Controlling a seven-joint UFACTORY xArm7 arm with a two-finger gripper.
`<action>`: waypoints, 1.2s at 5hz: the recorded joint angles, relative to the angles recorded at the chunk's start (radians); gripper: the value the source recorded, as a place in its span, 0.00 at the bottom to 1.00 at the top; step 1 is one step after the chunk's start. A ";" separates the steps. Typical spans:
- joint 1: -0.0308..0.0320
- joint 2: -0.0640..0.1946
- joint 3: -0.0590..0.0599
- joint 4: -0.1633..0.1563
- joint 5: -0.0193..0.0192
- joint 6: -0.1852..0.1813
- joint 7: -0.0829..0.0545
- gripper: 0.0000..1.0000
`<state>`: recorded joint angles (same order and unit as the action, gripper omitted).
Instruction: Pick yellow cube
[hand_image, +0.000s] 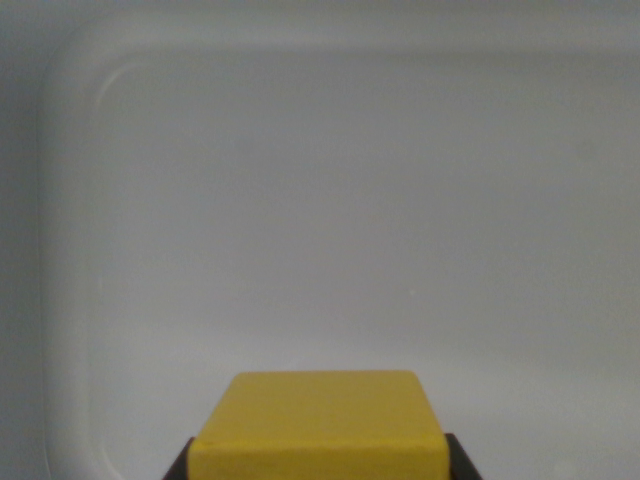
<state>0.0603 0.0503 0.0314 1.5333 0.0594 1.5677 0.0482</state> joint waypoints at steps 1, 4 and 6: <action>-0.0001 -0.008 0.000 0.016 -0.0004 0.024 0.001 1.00; -0.0003 -0.014 0.000 0.029 -0.0008 0.043 0.002 1.00; -0.0004 -0.019 0.000 0.039 -0.0010 0.058 0.003 1.00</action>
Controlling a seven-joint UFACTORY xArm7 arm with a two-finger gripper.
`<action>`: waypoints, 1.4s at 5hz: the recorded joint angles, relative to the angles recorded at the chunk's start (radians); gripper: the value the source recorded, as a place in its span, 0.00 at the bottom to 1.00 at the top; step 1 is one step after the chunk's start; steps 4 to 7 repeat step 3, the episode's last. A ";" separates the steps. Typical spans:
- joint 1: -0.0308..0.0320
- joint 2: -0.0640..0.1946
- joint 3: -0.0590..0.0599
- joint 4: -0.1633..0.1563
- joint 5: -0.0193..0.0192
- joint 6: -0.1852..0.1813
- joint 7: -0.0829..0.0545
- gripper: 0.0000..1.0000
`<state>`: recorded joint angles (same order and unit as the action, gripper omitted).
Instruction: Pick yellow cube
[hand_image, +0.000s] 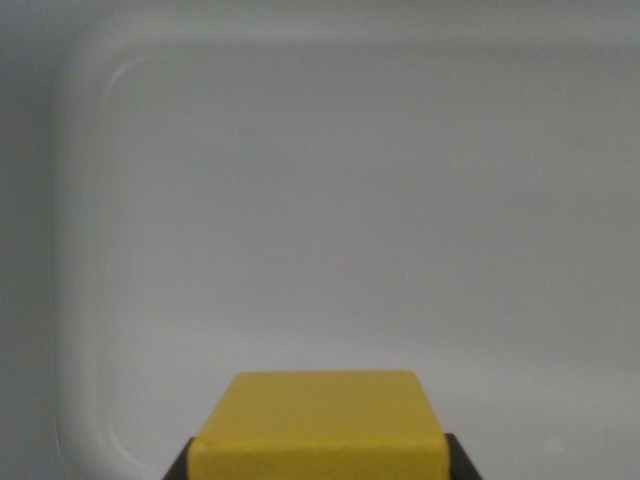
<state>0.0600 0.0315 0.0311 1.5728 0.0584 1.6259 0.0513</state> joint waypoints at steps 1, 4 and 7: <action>-0.0001 -0.003 0.000 0.006 -0.0002 0.009 0.001 1.00; -0.0001 -0.004 0.000 0.009 -0.0002 0.013 0.001 1.00; -0.0001 -0.004 0.000 0.009 -0.0002 0.013 0.001 1.00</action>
